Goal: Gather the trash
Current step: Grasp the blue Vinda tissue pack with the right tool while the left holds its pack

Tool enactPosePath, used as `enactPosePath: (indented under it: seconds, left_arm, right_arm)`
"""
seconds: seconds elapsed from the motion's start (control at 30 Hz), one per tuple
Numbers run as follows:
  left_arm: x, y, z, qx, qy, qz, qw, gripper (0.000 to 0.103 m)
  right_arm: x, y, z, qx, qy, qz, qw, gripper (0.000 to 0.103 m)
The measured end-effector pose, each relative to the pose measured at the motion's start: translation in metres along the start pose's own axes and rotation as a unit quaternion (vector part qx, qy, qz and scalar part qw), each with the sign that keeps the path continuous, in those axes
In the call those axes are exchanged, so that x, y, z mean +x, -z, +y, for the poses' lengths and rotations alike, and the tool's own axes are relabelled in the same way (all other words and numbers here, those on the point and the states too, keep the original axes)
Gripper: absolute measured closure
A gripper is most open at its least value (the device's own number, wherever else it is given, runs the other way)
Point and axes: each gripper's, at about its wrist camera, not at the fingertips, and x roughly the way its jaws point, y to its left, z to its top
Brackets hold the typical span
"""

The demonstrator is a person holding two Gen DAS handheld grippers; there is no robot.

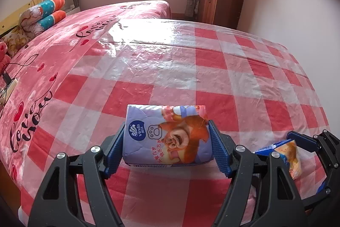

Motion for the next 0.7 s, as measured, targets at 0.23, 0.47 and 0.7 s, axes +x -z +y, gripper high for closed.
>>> enactPosePath:
  seconds: [0.23, 0.47, 0.7]
  left_arm:
    - [-0.005, 0.005, 0.006, -0.005, -0.002, 0.003, 1.0, 0.03]
    - [-0.01, 0.013, 0.006, -0.004, 0.001, 0.01, 0.9999, 0.03]
    - [-0.019, 0.022, 0.002, -0.005, 0.008, 0.013, 0.9999, 0.03]
  right_arm:
    - [-0.002, 0.001, 0.003, -0.01, -0.007, -0.005, 1.0, 0.031]
    - [-0.005, 0.004, 0.006, -0.017, -0.014, -0.01, 1.0, 0.039]
    - [-0.009, 0.008, 0.006, -0.015, -0.021, -0.012, 1.0, 0.042]
